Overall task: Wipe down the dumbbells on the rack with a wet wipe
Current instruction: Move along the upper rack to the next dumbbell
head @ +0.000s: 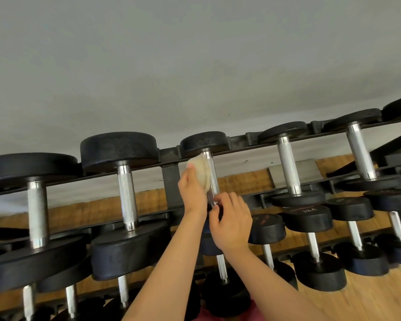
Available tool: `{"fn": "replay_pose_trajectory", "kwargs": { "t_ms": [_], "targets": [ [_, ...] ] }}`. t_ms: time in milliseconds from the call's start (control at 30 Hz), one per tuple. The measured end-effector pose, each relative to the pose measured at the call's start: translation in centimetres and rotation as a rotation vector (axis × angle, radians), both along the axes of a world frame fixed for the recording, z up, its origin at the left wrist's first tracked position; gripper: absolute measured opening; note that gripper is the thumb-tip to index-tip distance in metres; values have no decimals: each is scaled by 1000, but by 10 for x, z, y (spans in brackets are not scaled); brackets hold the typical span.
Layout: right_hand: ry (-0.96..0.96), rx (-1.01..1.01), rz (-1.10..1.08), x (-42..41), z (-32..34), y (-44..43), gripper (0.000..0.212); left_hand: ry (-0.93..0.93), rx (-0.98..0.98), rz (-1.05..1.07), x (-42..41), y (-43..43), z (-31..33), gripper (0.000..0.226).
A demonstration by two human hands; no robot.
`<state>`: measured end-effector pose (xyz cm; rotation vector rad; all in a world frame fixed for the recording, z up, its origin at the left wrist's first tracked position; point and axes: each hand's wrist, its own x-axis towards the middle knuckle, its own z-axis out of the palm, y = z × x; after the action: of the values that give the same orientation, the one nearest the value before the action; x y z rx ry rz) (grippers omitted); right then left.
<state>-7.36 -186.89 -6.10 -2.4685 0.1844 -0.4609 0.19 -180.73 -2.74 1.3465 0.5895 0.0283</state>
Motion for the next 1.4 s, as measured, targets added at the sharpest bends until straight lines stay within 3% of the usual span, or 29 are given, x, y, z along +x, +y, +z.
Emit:
{"fn": "replay_pose_trajectory", "kwargs": {
  "t_ms": [233,333,467,600,767,933,1133,1300,1400],
  "targets": [
    [-2,-5,-3,0,0,0,20,-114,271,-19,11,2,-11,14],
    [-4,-3,-1,0,-1,0,19,-27,158,16,15,0,-9,20],
    [-2,-5,-12,0,0,0,19,175,10,-157,17,1,-6,20],
    [3,-12,-9,0,1,0,20,110,104,-124,15,-3,-9,19],
    [15,5,-7,1,-1,0,20,86,164,28,13,-7,-11,34],
    [7,6,-5,1,0,0,21,74,99,-108,15,-5,-9,21],
    [-7,10,-6,0,-1,0,21,68,118,18,16,0,-10,25],
    [-7,7,-8,1,0,0,19,83,72,-126,19,0,-4,15],
    [-7,5,-5,0,0,0,19,53,160,-76,16,0,-7,14]
  ]
}}
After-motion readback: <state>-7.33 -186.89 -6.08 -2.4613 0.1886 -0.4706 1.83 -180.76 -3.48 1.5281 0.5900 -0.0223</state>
